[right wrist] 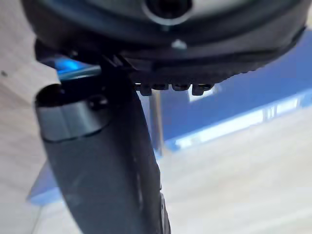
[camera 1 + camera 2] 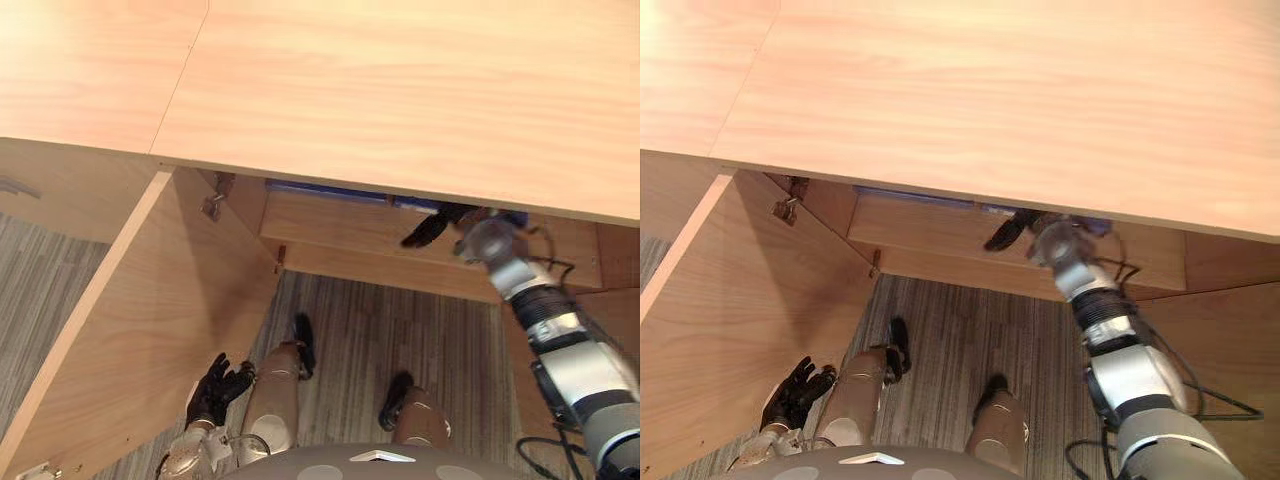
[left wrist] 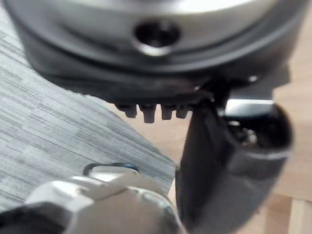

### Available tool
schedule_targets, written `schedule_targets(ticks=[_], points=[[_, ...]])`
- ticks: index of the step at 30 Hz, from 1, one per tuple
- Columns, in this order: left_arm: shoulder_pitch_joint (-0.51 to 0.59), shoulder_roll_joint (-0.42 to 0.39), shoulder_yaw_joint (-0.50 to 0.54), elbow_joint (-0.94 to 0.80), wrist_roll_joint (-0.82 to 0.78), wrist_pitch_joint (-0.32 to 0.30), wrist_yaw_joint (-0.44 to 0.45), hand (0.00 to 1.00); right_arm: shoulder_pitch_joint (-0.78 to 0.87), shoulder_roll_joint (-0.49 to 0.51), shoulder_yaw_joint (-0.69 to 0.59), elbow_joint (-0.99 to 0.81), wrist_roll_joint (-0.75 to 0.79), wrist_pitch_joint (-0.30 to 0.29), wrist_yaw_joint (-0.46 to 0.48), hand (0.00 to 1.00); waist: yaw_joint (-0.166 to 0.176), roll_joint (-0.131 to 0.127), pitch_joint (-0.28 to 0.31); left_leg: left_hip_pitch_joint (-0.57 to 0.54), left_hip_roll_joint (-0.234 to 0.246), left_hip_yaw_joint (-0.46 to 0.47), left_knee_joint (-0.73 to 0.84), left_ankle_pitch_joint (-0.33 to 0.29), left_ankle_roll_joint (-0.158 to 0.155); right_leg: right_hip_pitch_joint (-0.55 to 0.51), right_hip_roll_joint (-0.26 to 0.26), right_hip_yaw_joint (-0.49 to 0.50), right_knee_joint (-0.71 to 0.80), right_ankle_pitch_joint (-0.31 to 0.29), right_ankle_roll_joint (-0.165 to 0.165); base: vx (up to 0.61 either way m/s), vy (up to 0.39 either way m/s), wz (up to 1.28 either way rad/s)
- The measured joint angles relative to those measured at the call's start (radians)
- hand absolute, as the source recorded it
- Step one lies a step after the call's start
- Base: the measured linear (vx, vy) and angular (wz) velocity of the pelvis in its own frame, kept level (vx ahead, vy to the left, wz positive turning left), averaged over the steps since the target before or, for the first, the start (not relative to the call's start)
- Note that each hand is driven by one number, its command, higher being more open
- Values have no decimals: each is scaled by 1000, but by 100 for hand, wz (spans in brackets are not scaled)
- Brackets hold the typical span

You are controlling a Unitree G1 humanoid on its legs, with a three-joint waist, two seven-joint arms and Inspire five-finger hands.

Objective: Walk over to the cabinet, pick up the folder, carry it to the office cabinet, place the folder inside the office cabinet, then close the office cabinet door

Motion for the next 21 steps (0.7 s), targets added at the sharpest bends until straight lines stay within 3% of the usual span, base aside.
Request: schedule_targets(ticks=[4, 7, 10, 12, 15, 18, 21], points=[[-72, 13, -20, 71, 84, -1, -11, 100, 102, 97, 30, 66, -8, -3, 32, 100, -5, -9, -7, 94, -4, 4, -174, 94, -20, 73, 54, -14, -159, 71, -5, 72, -64, -11], [-113, 33, -19, 151, 134, 2, 1, 100, 130, 113, 22, 95, -7, -4, 44, 100, -40, -23, -15, 179, -9, 15, -327, 171, -27, 135, 101, -13, -274, 133, -6, 72, -67, -20], [-124, 57, -21, 188, 169, 3, 6, 100, 188, 140, -59, 98, -3, -2, 33, 100, -54, -56, -37, 248, -12, 53, -380, 185, -34, 168, 116, 26, -321, 154, -8, 32, -2, -43], [-129, 63, -22, 221, 198, 3, 16, 100, 270, 171, -131, 102, 3, 0, 9, 100, -67, -74, -86, 300, -18, 75, -417, 190, -41, 190, 117, 54, -338, 155, -9, 33, 23, -40], [-149, 60, -44, 256, 208, 3, 34, 100, 342, 208, -180, 110, 3, 4, -14, 100, -85, -74, -119, 336, -19, 95, -427, 191, -44, 200, 118, 87, -341, 158, -12, 21, 33, -35], [-161, 36, -63, 277, 234, 3, 38, 100, 428, 268, -232, 126, 14, 20, -29, 100, -111, -55, -131, 380, -16, 101, -430, 187, -49, 221, 121, 119, -343, 158, -17, -43, 20, -31], [-181, 16, -76, 339, 262, 6, 48, 100, 505, 333, -306, 230, 72, 29, -57, 100, -112, -35, -161, 401, -14, 109, -434, 170, -68, 233, 124, 141, -357, 163, -25, -57, 26, -22]])
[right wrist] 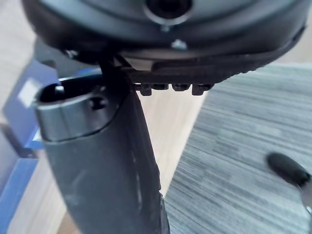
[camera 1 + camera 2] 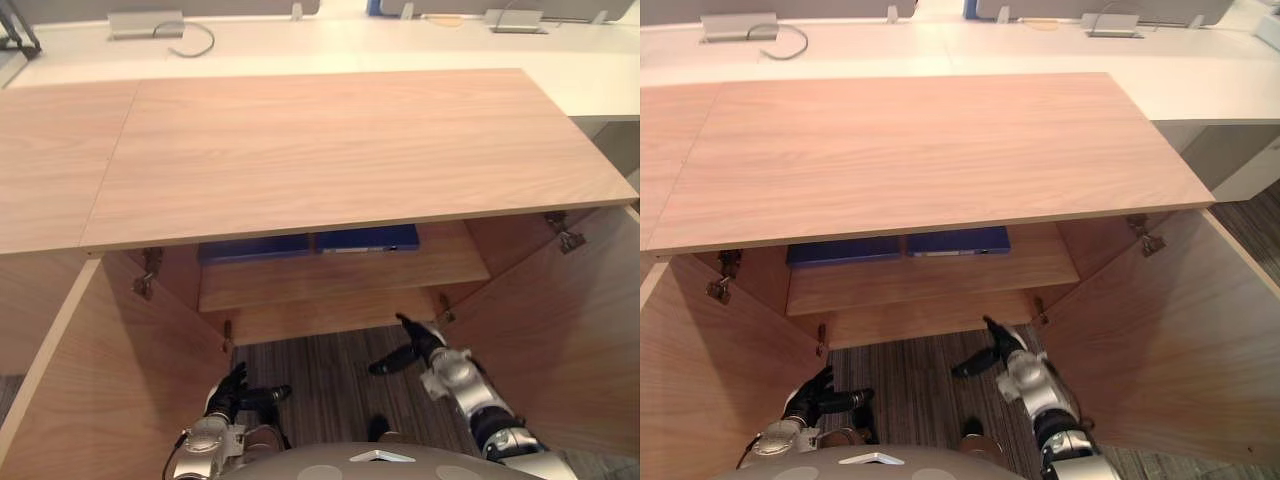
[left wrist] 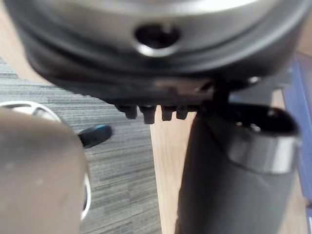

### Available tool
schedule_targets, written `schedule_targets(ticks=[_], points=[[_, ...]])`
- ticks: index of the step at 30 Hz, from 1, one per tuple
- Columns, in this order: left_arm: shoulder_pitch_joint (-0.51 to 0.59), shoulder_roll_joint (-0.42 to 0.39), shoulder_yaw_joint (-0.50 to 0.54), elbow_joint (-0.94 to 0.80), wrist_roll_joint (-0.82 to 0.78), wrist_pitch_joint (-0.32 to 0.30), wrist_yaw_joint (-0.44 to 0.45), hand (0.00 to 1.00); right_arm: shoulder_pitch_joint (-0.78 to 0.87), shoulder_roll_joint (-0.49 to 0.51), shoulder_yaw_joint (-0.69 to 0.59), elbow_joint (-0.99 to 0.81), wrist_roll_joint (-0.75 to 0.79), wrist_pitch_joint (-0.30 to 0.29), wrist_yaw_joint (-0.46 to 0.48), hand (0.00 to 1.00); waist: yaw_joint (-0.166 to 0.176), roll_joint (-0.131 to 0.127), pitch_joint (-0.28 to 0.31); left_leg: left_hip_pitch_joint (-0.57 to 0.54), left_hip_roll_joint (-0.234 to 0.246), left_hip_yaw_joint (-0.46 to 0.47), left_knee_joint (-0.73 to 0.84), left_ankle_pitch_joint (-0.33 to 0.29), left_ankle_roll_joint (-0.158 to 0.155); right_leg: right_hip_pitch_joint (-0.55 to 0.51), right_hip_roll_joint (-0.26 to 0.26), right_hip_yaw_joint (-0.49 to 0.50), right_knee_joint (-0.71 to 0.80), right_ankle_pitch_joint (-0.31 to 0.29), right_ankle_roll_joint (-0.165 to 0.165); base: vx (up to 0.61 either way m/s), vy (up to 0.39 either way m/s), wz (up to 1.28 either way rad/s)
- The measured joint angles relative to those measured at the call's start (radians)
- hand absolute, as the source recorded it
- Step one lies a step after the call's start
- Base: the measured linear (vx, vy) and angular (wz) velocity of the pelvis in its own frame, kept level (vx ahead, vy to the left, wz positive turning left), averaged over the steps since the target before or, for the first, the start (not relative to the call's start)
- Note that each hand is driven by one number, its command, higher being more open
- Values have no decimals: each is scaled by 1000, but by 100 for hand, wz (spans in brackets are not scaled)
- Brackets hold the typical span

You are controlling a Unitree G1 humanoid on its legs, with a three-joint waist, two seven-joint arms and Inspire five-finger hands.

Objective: Walk over to the cabinet, pick up the folder, carry it to the office cabinet, place the folder inside the office cabinet, then close the office cabinet door

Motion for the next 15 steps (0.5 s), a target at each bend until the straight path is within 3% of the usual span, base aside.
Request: schedule_targets(ticks=[2, 5, 8, 15], points=[[-18, -1, -24, 26, 12, 3, 7, 100, 40, 38, -52, 82, 28, 10, -17, 100, -3, 8, -10, 9, -1, -3, 0, -9, -1, 13, 2, 5, -11, 2, -3, -25, 28, -6], [-41, -8, -47, 86, 13, 8, 30, 100, 97, 99, -214, 182, 187, 11, -60, 100, -22, 15, -21, 30, -5, -6, 0, -21, 5, 43, 4, 19, -38, 5, -8, 10, 12, -6], [-59, -15, -87, 131, 42, 14, 51, 100, 136, 127, -377, 221, 377, -28, -144, 100, -43, 12, -31, 52, -12, -5, 0, -29, 6, 71, 4, 31, -54, 11, -17, 19, 13, -2], [-59, -7, -137, 167, 5, 8, 73, 100, 175, 143, -439, 218, 453, -36, -194, 100, -47, 8, -48, 108, -14, 11, 5, -53, -2, 124, 4, 50, -71, 9, -22, 71, 0, -8]])
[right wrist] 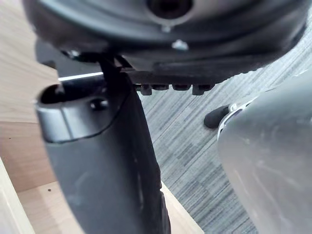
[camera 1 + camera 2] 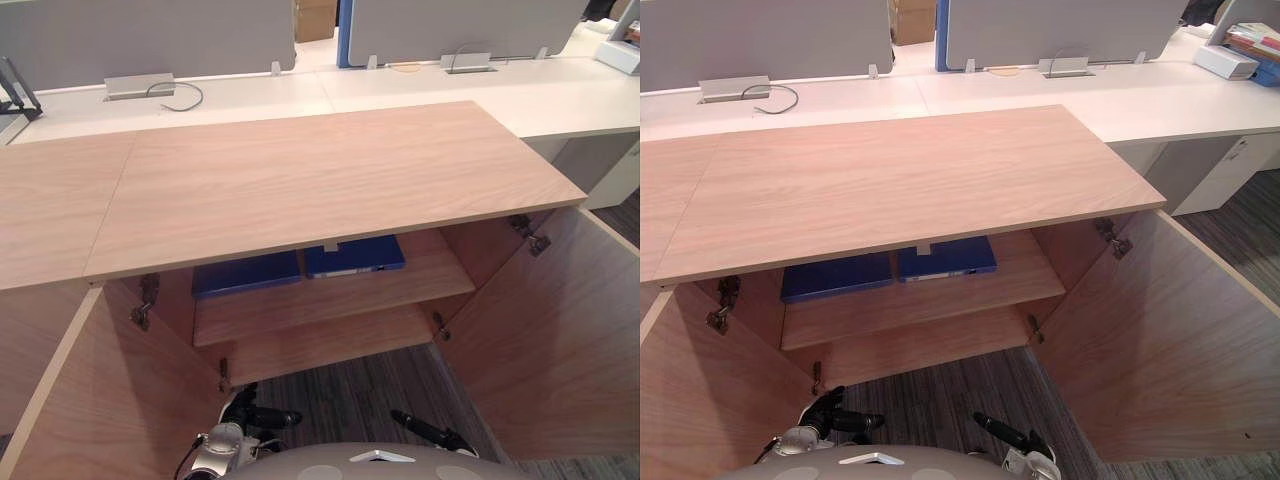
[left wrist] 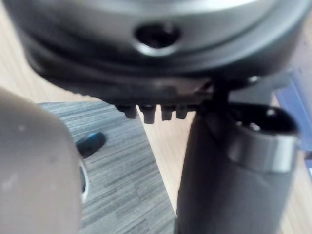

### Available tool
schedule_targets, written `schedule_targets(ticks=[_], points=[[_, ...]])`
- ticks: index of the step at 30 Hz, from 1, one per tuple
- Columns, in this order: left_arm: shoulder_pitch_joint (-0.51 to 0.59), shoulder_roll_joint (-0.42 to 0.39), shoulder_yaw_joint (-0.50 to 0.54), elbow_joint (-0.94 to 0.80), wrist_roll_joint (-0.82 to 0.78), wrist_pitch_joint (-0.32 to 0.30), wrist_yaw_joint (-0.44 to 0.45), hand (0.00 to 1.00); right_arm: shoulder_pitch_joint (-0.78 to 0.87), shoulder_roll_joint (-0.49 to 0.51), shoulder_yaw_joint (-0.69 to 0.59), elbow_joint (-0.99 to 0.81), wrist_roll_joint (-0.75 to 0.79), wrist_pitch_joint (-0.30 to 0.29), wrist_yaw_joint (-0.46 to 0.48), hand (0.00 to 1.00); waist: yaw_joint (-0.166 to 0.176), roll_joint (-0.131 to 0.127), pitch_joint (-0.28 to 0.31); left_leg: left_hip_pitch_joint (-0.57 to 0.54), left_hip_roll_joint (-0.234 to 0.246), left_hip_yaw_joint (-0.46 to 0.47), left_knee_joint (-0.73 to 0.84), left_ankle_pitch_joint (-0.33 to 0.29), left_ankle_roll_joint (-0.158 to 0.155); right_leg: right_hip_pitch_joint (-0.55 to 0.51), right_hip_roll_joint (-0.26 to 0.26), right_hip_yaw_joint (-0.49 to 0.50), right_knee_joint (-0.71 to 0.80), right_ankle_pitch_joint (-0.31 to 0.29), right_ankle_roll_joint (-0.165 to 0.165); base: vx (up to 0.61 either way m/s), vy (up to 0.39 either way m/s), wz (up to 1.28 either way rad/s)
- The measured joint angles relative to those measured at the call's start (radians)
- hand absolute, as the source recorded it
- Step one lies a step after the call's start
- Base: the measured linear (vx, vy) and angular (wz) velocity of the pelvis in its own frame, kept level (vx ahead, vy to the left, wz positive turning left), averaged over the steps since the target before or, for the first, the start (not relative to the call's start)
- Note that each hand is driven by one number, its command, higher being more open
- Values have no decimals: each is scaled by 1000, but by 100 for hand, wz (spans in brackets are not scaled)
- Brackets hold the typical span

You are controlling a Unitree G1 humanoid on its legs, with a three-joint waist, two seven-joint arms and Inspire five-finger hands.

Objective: Walk over to the cabinet, pick up the folder, carry it to the office cabinet, place the folder inside the office cabinet, then close the office cabinet door

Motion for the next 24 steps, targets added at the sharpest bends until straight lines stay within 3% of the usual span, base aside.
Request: schedule_targets(ticks=[3, 4, 7, 11, 17, 24], points=[[0, -2, 60, 27, -43, -2, 3, 100, 0, 0, -20, 0, 2, 1, 6, 100, 3, -4, 6, 2, 13, 16, 71, -54, -12, 9, 0, 33, 3, -7, -11, 73, 3, -31], [0, -5, 96, 28, -62, -1, 6, 100, -1, -1, -20, 0, 2, 0, 7, 100, 9, -7, 9, -14, 20, -2, 134, -97, -22, 8, 1, 52, 4, -7, -11, 60, 1, -61], [6, -32, 194, 32, -129, -14, 27, 100, -8, -20, -24, 4, 25, 0, 5, 100, 37, 36, 20, -103, 35, -243, 435, -294, -24, -3, 42, 147, 21, 0, 3, 45, 63, -92], [11, -53, 277, 35, -153, -17, 31, 100, -18, -18, -38, 9, 27, -6, 4, 100, 40, 53, 24, -109, 62, -279, 537, -387, -40, -35, 76, 244, 52, -4, 16, 24, 129, -81], [1, -47, 310, 24, -152, -21, 35, 100, -26, 0, -35, 3, 37, -17, 7, 100, 24, 30, 43, -128, 55, -222, 524, -404, -29, -134, 71, 277, 116, -3, 14, -20, 52, -36], [-27, -54, 239, 25, -103, -21, 42, 100, -16, -3, 13, -46, 37, -15, 6, 100, 21, 30, 57, -52, 19, -132, 343, -322, -17, -186, 56, 275, 123, 38, -11, 18, -16, -33]])
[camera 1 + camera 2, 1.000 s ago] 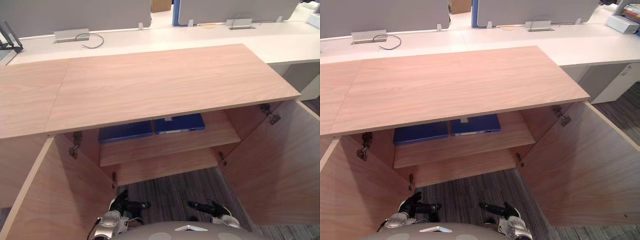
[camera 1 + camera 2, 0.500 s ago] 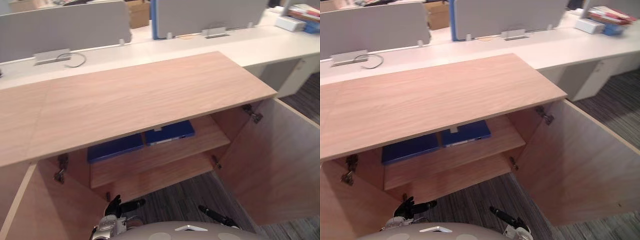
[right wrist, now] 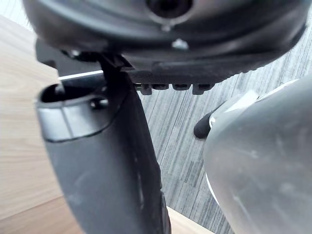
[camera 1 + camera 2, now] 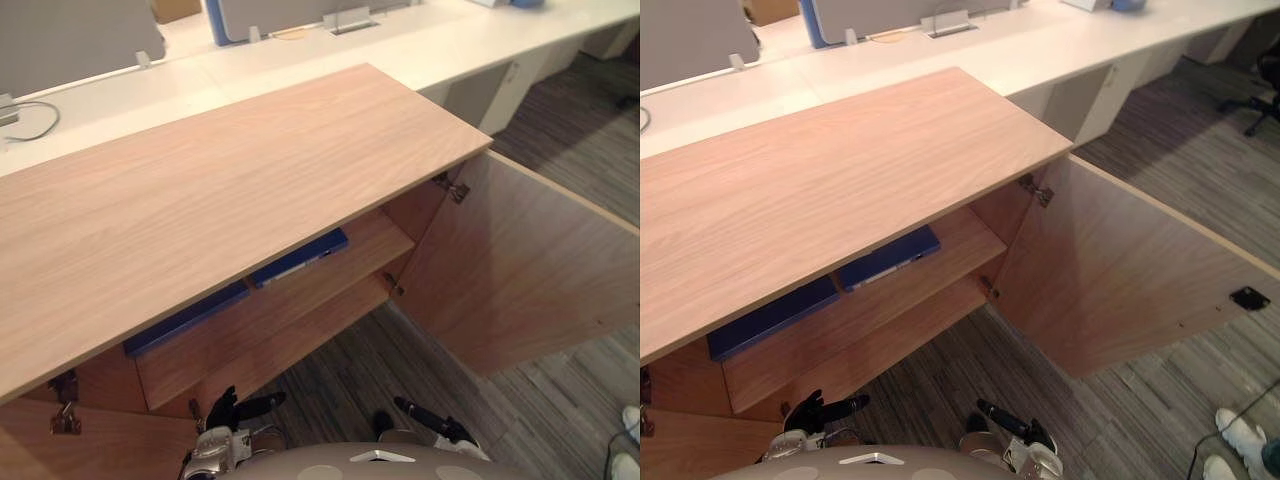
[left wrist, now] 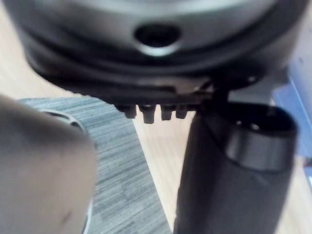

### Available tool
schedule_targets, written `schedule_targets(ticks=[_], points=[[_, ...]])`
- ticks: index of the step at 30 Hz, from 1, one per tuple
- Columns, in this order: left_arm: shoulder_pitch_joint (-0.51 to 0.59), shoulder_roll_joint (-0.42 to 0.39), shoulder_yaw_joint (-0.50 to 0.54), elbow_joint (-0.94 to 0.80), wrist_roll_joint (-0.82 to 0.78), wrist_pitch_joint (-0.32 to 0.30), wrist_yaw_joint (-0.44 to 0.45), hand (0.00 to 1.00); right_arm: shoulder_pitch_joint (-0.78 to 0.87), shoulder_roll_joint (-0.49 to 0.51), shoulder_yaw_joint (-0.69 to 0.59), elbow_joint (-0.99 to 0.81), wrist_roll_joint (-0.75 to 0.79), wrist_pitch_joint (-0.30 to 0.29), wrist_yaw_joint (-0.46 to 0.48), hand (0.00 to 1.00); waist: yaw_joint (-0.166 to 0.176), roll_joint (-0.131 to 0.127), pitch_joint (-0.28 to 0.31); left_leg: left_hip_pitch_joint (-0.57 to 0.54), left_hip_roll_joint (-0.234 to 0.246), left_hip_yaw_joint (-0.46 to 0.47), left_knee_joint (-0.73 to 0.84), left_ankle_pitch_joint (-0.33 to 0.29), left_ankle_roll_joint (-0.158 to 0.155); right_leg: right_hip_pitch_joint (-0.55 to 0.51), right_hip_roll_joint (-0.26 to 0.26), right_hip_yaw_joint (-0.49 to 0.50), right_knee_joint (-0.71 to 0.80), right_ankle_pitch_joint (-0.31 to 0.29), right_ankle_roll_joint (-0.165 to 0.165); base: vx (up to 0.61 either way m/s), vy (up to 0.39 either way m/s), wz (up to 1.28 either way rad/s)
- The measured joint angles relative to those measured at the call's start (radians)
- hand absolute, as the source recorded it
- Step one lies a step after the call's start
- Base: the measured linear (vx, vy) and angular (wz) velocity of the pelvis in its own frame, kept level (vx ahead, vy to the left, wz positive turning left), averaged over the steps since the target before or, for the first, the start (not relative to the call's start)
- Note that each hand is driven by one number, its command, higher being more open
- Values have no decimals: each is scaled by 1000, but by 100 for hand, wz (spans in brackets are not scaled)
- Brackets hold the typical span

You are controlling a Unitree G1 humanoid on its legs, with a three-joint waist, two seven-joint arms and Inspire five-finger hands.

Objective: Walk over to the cabinet, pick up the folder, carry it to the office cabinet, place the folder inside the office cabinet, then close the office cabinet door

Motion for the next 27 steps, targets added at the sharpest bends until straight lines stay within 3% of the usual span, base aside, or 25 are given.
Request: schedule_targets(ticks=[8, 11, 12, 13, 16, 17, 18, 20, 21, 23, 27], points=[[-24, -24, -10, -20, 3, -12, -1, 100, 8, 3, 52, -32, -2, 2, -1, 100, 4, -24, 16, 89, -10, 70, -54, 17, 1, 19, -3, -9, 18, -2, -2, -17, -6, -24], [-34, -24, -20, -19, 31, -13, -2, 100, 10, 5, 61, -58, -1, 2, -2, 100, 4, -25, 44, 134, 10, 142, -62, 13, -1, 13, -8, -105, 49, 8, -7, -90, -34, -60], [-31, -26, -20, -19, 36, -13, -2, 100, 14, 4, 57, -72, 0, 3, -5, 100, 3, -16, 47, 141, 21, 174, -63, 13, 0, 3, -31, -184, 56, -21, -58, -67, -17, -67], [-31, -32, -18, -22, 40, -13, -2, 100, 21, 3, 46, -95, 1, 3, -11, 100, 3, -10, 50, 156, 34, 205, -69, 16, -3, -4, -71, -331, 96, -59, -116, -47, -7, -68], [-23, -29, 10, -21, 43, -12, -1, 100, 39, 12, 15, -131, 28, 2, -21, 100, 9, -3, 51, 194, 73, 281, -69, 20, -25, -17, -160, -515, 215, -80, -148, 39, -33, -75], [-16, -23, 11, -25, 43, -12, -1, 100, 50, 17, 1, -136, 29, 1, -25, 100, 7, -17, 43, 211, 69, 292, -64, 16, -46, -13, -187, -542, 232, -68, -146, 120, -95, -62], [-11, -16, 12, -30, 44, -13, -3, 100, 54, 15, -4, -135, 29, 2, -27, 100, 9, -27, 34, 220, 62, 293, -65, 12, -57, -13, -181, -543, 227, -57, -90, 136, -134, -64], [5, -25, 5, 2, 48, -14, -15, 100, 43, -24, -50, -133, 29, -1, -44, 100, 3, 17, 11, 208, 61, 178, -110, 1, -49, -17, -115, -515, 167, -42, -77, 89, -121, -70], [7, -25, 0, 3, 55, -14, -18, 100, 40, -33, -67, -133, 29, 0, -51, 100, 4, 23, 8, 210, 58, 160, -125, 2, -49, -20, -103, -507, 155, -39, -73, 54, -74, -53], [28, -13, -18, 7, 63, -13, -21, 100, 23, -68, -123, -134, 30, 0, -69, 100, 4, 23, 6, 220, 56, 150, -159, 4, -47, -32, -66, -487, 139, -29, -55, 35, -75, -38], [27, 0, -33, 8, 63, -12, -14, 100, -5, -123, -171, -164, 30, -4, -99, 100, 3, 13, 7, 216, 60, 162, -164, 8, -53, -27, -41, -475, 80, 8, -20, 22, 0, -21]])
